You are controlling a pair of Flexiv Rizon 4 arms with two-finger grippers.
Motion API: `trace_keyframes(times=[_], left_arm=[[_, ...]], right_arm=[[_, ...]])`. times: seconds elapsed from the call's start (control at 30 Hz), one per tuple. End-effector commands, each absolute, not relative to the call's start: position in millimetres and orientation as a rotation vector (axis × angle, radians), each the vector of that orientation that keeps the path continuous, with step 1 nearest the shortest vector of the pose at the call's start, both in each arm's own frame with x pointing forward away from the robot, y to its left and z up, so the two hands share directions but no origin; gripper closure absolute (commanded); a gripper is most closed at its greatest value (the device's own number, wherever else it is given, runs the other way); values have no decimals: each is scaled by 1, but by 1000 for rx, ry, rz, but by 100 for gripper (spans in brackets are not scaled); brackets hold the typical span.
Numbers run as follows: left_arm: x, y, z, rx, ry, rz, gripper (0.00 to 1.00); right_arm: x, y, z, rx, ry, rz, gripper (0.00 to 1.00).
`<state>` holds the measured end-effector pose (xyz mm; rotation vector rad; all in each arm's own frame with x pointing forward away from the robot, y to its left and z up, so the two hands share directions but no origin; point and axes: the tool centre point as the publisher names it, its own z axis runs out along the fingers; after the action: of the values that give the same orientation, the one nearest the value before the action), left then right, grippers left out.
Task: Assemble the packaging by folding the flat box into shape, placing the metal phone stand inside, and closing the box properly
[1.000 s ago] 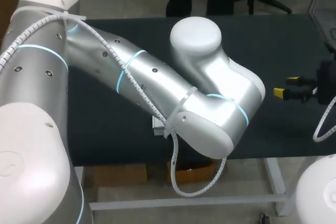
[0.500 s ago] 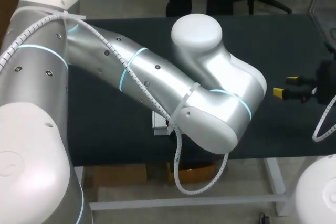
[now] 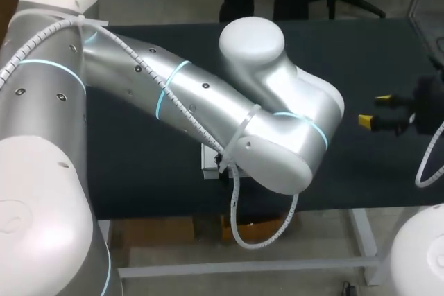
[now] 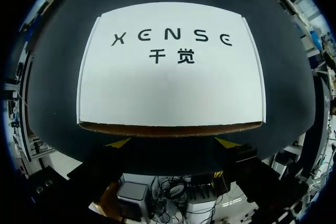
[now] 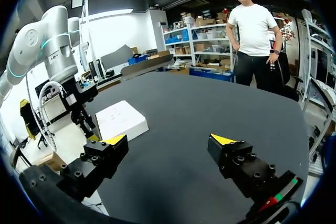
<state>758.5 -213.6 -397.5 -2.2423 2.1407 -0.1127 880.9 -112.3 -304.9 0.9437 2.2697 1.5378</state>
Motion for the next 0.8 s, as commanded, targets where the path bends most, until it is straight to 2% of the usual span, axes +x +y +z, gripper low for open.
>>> trace_keyframes(times=[0.03, 0.8], left_arm=[[768, -221, -402, -2241, 2132, -90, 0], [812, -219, -407, -2275, 2086, -89, 0]], right_arm=[[887, -111, -306, 922, 2285, 1538, 0], [915, -110, -299, 856, 2248, 1484, 0]])
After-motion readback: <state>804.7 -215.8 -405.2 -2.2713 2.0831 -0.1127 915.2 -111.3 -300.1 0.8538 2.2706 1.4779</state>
